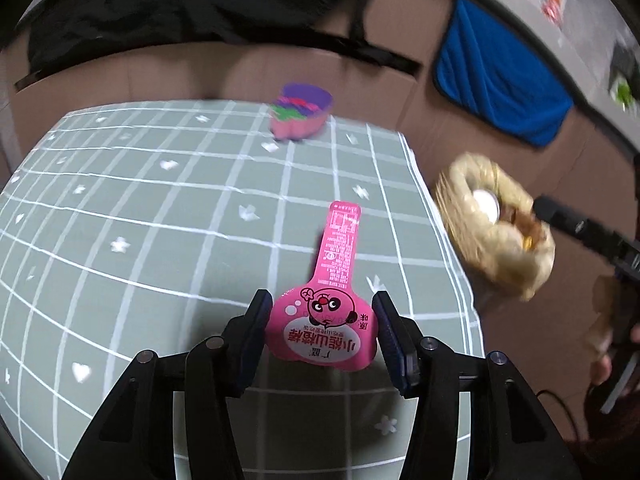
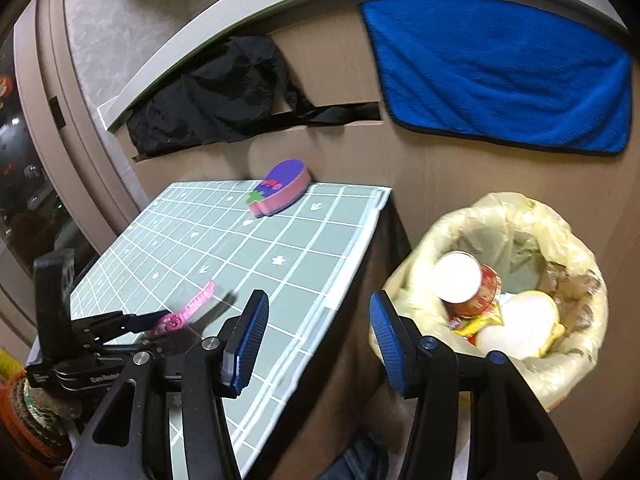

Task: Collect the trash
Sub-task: 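Grasp the pink snack stick with the left tool while the right tool grasps the purple sponge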

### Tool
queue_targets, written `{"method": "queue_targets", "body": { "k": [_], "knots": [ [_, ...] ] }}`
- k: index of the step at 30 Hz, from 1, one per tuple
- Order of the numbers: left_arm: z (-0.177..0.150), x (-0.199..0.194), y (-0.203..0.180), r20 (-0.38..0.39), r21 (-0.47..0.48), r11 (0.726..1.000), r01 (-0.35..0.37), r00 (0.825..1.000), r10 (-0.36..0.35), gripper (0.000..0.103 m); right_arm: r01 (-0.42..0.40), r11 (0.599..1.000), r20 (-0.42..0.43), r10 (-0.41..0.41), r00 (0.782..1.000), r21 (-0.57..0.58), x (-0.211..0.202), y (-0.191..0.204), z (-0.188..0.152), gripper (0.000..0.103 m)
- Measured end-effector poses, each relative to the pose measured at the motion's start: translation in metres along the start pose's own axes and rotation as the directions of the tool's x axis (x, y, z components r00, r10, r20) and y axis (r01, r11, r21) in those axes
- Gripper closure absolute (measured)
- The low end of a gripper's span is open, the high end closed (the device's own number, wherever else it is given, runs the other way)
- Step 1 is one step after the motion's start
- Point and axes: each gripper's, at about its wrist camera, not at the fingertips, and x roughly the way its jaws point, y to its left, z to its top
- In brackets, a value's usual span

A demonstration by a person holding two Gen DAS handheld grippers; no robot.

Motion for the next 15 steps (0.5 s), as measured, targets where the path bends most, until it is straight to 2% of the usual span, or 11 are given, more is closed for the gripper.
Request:
{"method": "queue_targets", "body": {
  "k": [4, 8, 11, 13, 15],
  "knots": [
    [0.009, -0.02, 0.025, 0.062, -0.033, 0.999, -0.027, 0.998, 0.029, 0.051, -0.038, 0.998, -0.035, 0.036, 0.999, -0.047, 0.021, 0.026, 0.017, 0.05],
    [0.018, -0.036, 0.059, 0.108, -0.082, 0.996, -0.041, 0.993, 0.05, 0.051, -0.076, 0.994, -0.078, 0.07, 0.994, -0.076, 0.062, 0.055, 0.046, 0.047],
    [0.025, -0.048, 0.087, 0.146, -0.132, 0.99, -0.048, 0.987, 0.067, 0.05, -0.064, 0.998, -0.101, 0.061, 0.993, -0.022, 0.098, 0.064, 0.066, 0.046],
    [0.028, -0.054, 0.101, 0.162, -0.149, 0.987, -0.055, 0.984, 0.079, 0.051, -0.093, 0.995, -0.146, 0.098, 0.984, 0.04, 0.129, 0.066, 0.076, 0.046],
    [0.03, -0.057, 0.113, 0.174, -0.163, 0.985, -0.059, 0.981, 0.087, 0.05, -0.053, 0.997, -0.167, 0.062, 0.984, 0.061, 0.158, 0.07, 0.086, 0.046]
  ]
}}
